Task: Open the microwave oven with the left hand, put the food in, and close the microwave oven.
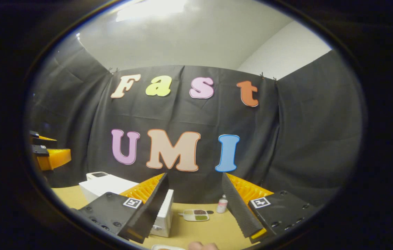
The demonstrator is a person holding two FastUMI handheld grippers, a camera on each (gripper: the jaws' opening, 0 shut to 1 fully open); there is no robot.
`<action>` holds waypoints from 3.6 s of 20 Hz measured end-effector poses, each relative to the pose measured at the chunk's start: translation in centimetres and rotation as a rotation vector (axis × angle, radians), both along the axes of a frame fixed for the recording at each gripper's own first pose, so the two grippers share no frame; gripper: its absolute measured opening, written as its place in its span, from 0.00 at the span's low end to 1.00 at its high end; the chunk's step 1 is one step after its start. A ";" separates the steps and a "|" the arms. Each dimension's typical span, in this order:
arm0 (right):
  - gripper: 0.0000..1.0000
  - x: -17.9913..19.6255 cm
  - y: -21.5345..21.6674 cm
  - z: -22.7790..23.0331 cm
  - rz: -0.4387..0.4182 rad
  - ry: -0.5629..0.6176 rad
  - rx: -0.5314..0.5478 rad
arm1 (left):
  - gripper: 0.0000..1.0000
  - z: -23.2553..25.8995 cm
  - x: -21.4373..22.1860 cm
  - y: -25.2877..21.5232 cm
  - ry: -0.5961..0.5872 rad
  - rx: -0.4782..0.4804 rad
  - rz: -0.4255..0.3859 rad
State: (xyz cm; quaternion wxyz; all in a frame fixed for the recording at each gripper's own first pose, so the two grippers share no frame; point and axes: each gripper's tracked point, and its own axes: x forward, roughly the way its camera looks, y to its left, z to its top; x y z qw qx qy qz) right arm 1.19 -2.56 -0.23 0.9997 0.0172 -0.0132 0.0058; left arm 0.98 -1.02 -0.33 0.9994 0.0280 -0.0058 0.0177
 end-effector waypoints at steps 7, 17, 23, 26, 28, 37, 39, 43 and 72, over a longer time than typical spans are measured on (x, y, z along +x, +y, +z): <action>0.97 -0.2 -0.6 0.3 -0.010 -0.004 0.001 | 0.96 -4.7 1.2 -3.1 0.054 0.018 -0.061; 0.96 -1.6 -4.1 0.7 -0.093 0.003 -0.038 | 0.96 -18.8 4.5 -8.6 0.221 0.058 -0.155; 0.96 -3.4 -6.9 1.1 -0.163 0.005 -0.076 | 0.96 -28.9 6.6 -12.3 0.375 0.103 -0.238; 0.96 -4.1 -8.2 1.3 -0.198 0.007 -0.105 | 0.96 -31.8 8.0 -13.1 0.434 0.106 -0.238; 0.96 -4.6 -8.8 1.1 -0.212 0.017 -0.116 | 0.96 -33.5 8.7 -13.6 0.460 0.118 -0.239; 0.96 -5.4 -9.7 0.4 -0.229 0.039 -0.153 | 0.93 -36.9 10.9 -14.2 0.535 0.105 -0.241; 0.96 -5.1 -9.4 -0.5 -0.216 0.067 -0.132 | 0.83 -37.0 11.2 -14.3 0.533 0.120 -0.253; 0.97 -4.7 -9.2 -1.0 -0.206 0.088 -0.092 | 0.25 -37.5 11.4 -14.0 0.550 0.089 -0.232; 0.97 -2.6 -3.7 -4.5 -0.066 0.153 0.003 | 0.02 -36.1 -2.7 -9.6 0.594 -0.023 -0.347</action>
